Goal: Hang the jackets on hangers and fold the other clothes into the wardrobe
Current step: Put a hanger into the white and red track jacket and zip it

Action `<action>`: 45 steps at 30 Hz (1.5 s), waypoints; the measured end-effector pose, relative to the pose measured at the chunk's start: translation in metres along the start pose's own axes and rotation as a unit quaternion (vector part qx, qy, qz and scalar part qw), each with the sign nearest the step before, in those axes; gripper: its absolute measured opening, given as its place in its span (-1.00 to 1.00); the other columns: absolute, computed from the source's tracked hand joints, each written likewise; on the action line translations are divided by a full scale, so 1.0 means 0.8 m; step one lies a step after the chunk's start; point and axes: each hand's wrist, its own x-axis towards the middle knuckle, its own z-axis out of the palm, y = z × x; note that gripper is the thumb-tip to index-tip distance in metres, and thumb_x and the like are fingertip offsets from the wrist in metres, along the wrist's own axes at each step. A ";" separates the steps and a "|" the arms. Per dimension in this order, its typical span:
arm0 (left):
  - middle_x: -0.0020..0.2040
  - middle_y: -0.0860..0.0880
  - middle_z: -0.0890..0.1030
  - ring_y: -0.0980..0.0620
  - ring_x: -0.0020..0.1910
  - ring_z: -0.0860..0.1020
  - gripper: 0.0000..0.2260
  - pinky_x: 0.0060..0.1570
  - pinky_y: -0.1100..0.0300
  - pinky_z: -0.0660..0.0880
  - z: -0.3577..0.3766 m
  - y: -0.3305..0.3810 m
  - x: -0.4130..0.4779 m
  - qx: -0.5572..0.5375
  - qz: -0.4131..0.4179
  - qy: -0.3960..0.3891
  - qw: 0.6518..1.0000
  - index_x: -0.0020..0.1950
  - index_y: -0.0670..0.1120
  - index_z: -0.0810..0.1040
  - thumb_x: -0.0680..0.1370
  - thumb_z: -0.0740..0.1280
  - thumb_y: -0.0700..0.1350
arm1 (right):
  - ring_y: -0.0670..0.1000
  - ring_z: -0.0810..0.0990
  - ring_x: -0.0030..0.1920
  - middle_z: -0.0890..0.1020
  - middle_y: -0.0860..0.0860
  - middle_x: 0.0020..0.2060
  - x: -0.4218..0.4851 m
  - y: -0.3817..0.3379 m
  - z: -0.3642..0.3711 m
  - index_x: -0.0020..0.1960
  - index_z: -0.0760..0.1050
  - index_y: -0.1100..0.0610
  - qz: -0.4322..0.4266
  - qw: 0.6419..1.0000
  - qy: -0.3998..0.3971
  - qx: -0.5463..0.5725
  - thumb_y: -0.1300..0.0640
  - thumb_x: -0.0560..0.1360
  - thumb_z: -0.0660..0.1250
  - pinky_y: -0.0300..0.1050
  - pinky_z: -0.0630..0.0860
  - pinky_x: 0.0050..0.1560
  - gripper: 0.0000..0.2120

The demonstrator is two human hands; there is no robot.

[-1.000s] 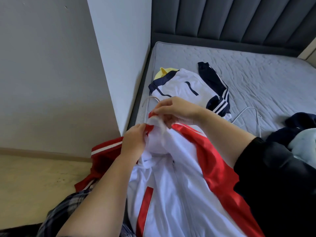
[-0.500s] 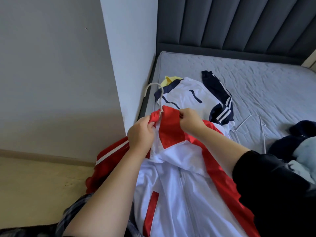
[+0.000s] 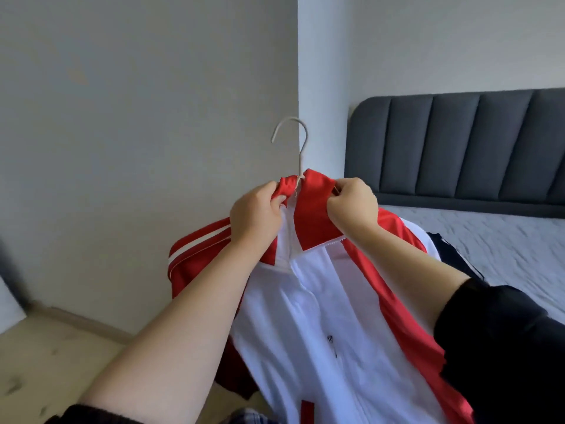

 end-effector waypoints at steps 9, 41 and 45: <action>-0.02 -0.16 0.62 -0.21 -0.01 0.53 -0.81 -0.17 0.10 0.36 -0.226 -0.023 0.100 0.137 0.018 -0.029 0.990 -0.06 -0.11 0.49 0.59 0.26 0.00 | 0.10 0.28 -0.42 0.29 0.02 -0.54 0.024 -0.197 -0.006 -0.47 0.24 0.16 -0.095 0.988 0.033 0.114 0.17 0.48 0.21 -0.15 0.18 -0.44 -0.64; -0.26 0.04 0.54 -0.02 -0.20 0.51 -0.91 -0.24 0.19 0.34 -0.345 -0.316 0.088 0.156 -0.149 -0.109 0.970 -0.11 -0.02 0.51 0.52 0.38 -0.04 | 0.17 0.46 -0.27 0.48 0.10 -0.41 0.057 -0.289 0.215 -0.33 0.42 0.18 -0.212 0.967 -0.095 0.106 0.26 0.50 0.30 -0.10 0.24 -0.29 -0.78; 0.22 0.09 0.55 0.11 0.19 0.49 -0.60 0.08 0.31 0.33 -0.326 -0.310 0.082 0.070 -0.077 -0.103 0.989 0.36 -0.02 0.45 0.52 0.36 -0.16 | 0.04 0.30 -0.40 0.35 0.00 -0.51 0.056 -0.284 0.218 -0.40 0.33 0.11 -0.229 0.954 -0.106 0.164 0.32 0.48 0.30 -0.10 0.20 -0.39 -0.68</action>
